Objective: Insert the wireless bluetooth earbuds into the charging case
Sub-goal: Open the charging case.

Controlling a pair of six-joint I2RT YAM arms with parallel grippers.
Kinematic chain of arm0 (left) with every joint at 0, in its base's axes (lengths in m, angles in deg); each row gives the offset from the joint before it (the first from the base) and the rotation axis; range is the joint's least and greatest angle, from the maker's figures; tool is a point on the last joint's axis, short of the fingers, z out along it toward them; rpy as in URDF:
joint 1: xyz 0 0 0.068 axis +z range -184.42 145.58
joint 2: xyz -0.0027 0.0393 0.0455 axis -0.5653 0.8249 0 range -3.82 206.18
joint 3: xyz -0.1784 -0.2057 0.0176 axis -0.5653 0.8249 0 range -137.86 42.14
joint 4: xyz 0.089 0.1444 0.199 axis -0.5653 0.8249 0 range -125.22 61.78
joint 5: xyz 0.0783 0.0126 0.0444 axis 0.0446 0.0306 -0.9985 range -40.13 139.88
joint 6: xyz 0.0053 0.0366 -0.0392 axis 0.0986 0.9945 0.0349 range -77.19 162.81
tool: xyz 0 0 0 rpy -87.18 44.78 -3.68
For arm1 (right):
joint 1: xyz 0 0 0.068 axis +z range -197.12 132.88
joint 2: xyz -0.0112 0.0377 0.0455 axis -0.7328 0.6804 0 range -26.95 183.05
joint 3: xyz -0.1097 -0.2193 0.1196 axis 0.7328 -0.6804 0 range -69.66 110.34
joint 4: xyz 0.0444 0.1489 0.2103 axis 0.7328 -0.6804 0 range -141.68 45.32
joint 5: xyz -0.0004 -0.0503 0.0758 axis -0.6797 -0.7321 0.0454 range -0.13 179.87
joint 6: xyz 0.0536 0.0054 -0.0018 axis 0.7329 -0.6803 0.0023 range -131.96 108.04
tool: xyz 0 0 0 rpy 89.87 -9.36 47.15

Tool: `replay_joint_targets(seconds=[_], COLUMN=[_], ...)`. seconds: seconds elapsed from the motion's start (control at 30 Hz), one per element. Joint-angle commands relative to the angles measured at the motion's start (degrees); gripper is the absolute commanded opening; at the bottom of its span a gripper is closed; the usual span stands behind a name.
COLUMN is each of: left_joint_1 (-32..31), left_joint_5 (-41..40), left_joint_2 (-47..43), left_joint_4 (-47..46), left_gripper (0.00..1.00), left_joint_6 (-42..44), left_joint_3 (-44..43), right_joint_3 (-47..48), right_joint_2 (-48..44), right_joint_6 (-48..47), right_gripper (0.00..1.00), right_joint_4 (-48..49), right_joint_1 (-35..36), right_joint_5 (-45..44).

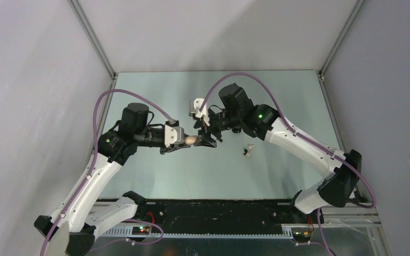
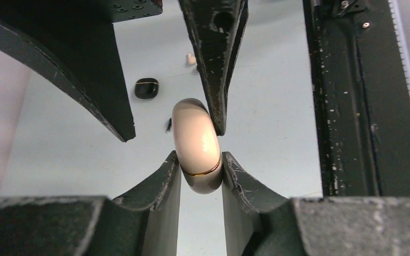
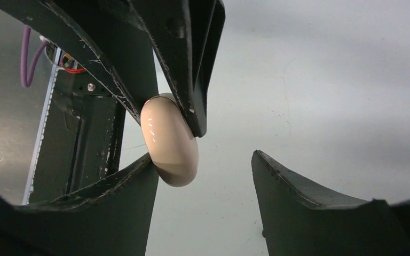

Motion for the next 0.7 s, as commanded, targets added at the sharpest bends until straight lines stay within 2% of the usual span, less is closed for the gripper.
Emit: replay_joint_targets(seconds=[0.0, 0.17, 0.37, 0.67], left_joint_1=[-1.6, -2.7, -2.9, -2.9], left_joint_5=[1.1, 0.2, -0.7, -1.3], left_joint_2=[-1.4, -1.1, -0.9, -1.1], left_joint_4=[-0.3, -0.3, -0.3, -0.3], left_gripper=[0.0, 0.0, 0.0, 0.0], left_joint_6=[2.9, 3.4, 3.7, 3.3], left_joint_3=[-0.6, -0.8, -0.8, -0.5], right_joint_3=[4.2, 4.3, 2.9, 3.0], right_joint_2=[-0.3, -1.5, -2.8, -3.5], right_joint_6=[2.9, 4.1, 5.3, 6.3], right_gripper=[0.66, 0.65, 0.56, 0.51], right_joint_4=[3.6, 3.2, 3.7, 3.9], right_joint_1=[-2.9, -3.3, -2.7, -2.7], right_joint_5=[-1.3, 0.2, 2.1, 2.6])
